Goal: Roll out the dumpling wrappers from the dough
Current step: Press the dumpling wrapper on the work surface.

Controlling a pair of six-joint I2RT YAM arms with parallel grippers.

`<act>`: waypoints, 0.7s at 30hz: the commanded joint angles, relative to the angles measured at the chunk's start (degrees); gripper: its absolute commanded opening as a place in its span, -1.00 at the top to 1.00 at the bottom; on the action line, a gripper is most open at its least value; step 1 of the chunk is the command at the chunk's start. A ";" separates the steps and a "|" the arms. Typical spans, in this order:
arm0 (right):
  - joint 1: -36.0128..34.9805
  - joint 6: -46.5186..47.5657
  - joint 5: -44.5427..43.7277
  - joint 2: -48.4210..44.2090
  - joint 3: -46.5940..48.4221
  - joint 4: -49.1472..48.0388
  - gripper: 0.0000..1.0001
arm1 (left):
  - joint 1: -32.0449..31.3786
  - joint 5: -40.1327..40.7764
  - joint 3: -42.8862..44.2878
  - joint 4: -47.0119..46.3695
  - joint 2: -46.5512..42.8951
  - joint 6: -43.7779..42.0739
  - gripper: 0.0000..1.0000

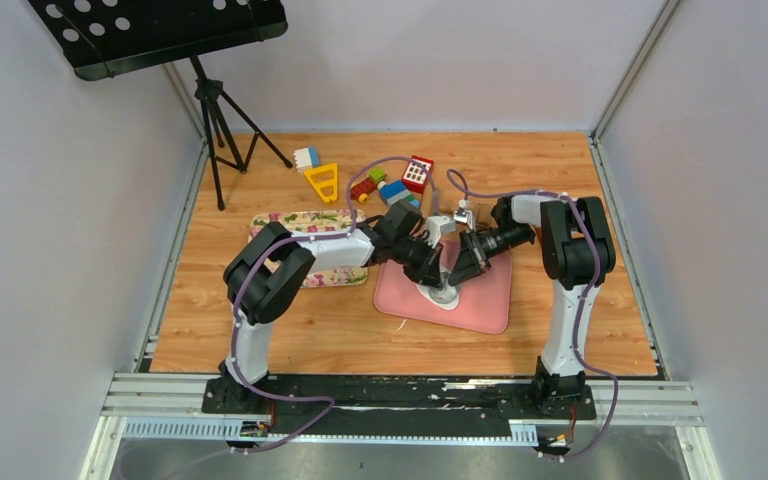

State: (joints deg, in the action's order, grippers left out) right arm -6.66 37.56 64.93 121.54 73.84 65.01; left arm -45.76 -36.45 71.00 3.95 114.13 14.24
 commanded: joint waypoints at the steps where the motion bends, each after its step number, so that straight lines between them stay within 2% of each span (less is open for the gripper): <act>1: -0.22 1.69 -4.94 -0.82 -0.89 -5.03 1.00 | 0.22 3.62 -0.48 5.49 2.78 -1.73 1.00; 12: -0.36 0.85 -5.76 -1.31 -1.08 -5.96 1.00 | 0.22 3.53 0.36 6.13 4.43 -1.42 1.00; 21: -0.53 3.81 -2.55 -3.52 0.26 -3.10 1.00 | -0.03 2.72 1.02 4.57 1.87 -1.08 1.00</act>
State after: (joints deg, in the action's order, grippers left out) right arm -7.09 37.10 64.31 120.62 73.21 64.34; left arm -45.78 -37.01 72.40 4.19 115.57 14.28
